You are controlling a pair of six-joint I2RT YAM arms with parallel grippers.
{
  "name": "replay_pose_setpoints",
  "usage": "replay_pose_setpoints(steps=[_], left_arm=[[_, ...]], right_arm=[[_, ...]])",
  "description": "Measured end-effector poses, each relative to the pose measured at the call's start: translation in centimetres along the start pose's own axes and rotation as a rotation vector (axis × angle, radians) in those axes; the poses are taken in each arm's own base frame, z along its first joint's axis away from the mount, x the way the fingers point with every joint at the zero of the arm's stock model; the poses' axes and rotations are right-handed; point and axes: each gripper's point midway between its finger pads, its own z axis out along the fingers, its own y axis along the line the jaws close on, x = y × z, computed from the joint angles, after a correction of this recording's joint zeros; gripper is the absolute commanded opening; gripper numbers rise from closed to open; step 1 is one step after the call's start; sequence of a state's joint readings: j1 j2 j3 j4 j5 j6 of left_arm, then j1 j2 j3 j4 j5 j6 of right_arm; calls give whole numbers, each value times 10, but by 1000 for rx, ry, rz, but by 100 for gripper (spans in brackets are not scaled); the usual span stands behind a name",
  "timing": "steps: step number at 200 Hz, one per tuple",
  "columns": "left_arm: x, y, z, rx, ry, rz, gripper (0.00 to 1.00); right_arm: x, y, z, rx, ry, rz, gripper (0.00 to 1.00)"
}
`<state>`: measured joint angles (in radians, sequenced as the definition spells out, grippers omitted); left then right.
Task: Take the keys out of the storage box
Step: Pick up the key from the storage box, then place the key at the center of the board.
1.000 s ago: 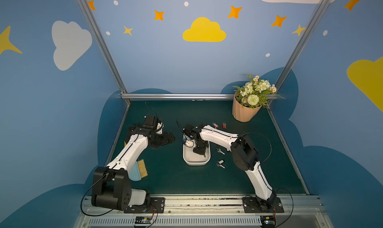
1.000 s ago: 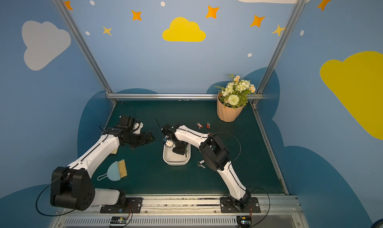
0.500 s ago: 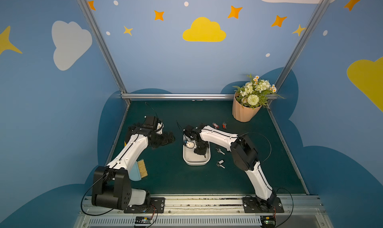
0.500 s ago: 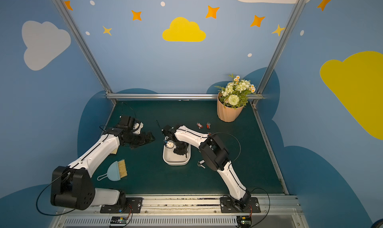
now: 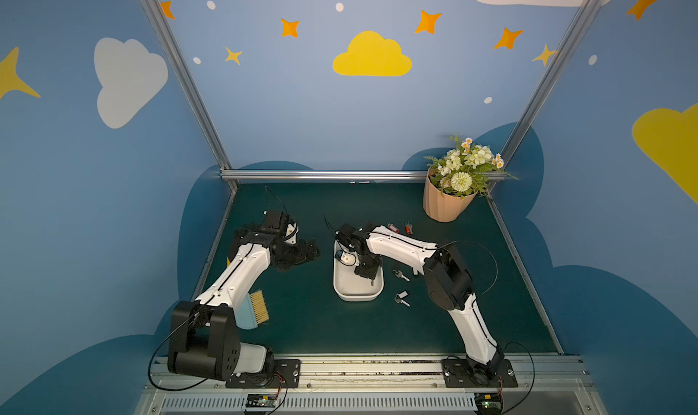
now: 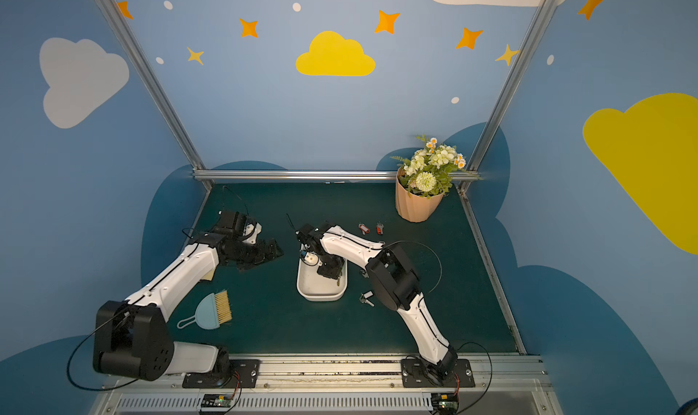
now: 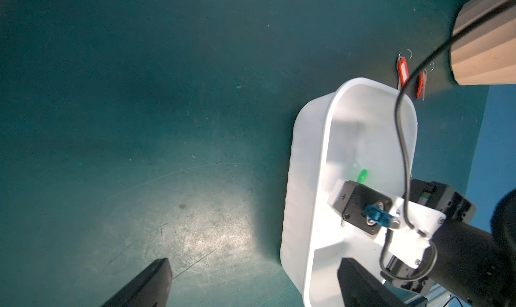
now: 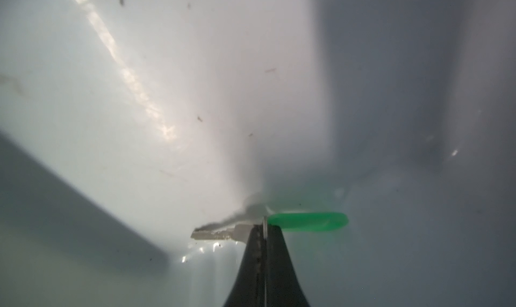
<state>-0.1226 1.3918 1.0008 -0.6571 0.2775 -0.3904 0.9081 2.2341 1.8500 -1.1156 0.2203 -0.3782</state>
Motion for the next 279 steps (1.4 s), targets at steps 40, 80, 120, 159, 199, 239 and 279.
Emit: replay_pose_setpoints(steps=[40,80,120,159,199,239,279], left_arm=[[0,0,0,1,-2,-2,99],[-3,-4,0,19,-11,3,100],[-11,-10,-4,42,-51,2,100],[-23,-16,-11,62,-118,5,100],[-30,-16,-14,60,-155,1,100],[-31,-16,-17,61,-167,-8,100],[-32,-18,-26,63,-196,-16,100]], right_arm=[[-3,-11,-24,17,-57,46,0],[6,-21,-56,8,-113,173,0],[64,-40,-96,-18,-147,503,0],[152,-21,-86,-74,-46,837,0],[193,16,-34,-139,110,993,0],[195,7,-8,-152,95,1101,0],[183,1,13,-174,68,1111,0]])
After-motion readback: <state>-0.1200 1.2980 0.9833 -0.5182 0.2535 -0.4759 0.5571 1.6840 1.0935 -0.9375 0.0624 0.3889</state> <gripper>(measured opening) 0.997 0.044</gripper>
